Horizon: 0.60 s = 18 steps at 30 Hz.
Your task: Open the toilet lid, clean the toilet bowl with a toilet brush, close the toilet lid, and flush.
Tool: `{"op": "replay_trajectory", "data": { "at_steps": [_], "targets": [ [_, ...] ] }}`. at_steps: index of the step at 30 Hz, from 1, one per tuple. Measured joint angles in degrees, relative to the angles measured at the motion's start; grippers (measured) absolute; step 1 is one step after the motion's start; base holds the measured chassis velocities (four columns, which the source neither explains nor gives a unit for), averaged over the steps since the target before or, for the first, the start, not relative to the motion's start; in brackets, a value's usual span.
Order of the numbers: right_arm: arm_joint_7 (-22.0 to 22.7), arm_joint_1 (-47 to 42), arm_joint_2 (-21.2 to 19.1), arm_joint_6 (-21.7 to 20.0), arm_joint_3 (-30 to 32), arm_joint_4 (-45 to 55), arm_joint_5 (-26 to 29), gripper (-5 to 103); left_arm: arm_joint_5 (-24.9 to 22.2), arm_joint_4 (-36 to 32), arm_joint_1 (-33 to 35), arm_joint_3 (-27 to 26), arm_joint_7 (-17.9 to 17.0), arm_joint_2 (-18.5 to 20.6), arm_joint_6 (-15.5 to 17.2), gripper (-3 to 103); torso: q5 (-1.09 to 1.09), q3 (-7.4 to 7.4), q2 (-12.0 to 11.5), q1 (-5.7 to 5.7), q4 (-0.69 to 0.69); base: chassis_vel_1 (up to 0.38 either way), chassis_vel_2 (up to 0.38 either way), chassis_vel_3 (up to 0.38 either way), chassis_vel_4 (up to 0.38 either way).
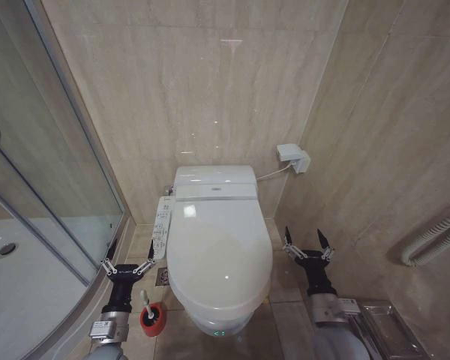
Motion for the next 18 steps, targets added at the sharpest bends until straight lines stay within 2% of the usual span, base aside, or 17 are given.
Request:
{"op": "replay_trajectory", "data": {
  "at_steps": [12, 15, 18],
  "targets": [
    [0.0, 0.0, 0.0, 0.0, 0.0, 0.0, 0.0, 100, 0.0, 0.0, 0.0, 0.0, 0.0, 0.0, 0.1, 100, 0.00, 0.00, 0.0, 0.00, 0.00, 0.000, 0.000, 0.000, 0.000],
    [0.0, 0.0, 0.0, 0.0, 0.0, 0.0, 0.0, 100, -0.3, -1.1, 0.5, 0.4, -0.6, -0.2, 2.0, 100, 0.00, 0.00, 0.0, 0.00, 0.00, 0.000, 0.000, 0.000, 0.000],
    [0.0, 0.0, 0.0, 0.0, 0.0, 0.0, 0.0, 100, -1.3, -4.2, 1.6, 1.6, -2.1, -1.0, 7.1, 100, 0.00, 0.00, 0.0, 0.00, 0.00, 0.000, 0.000, 0.000, 0.000]
  ]
}}
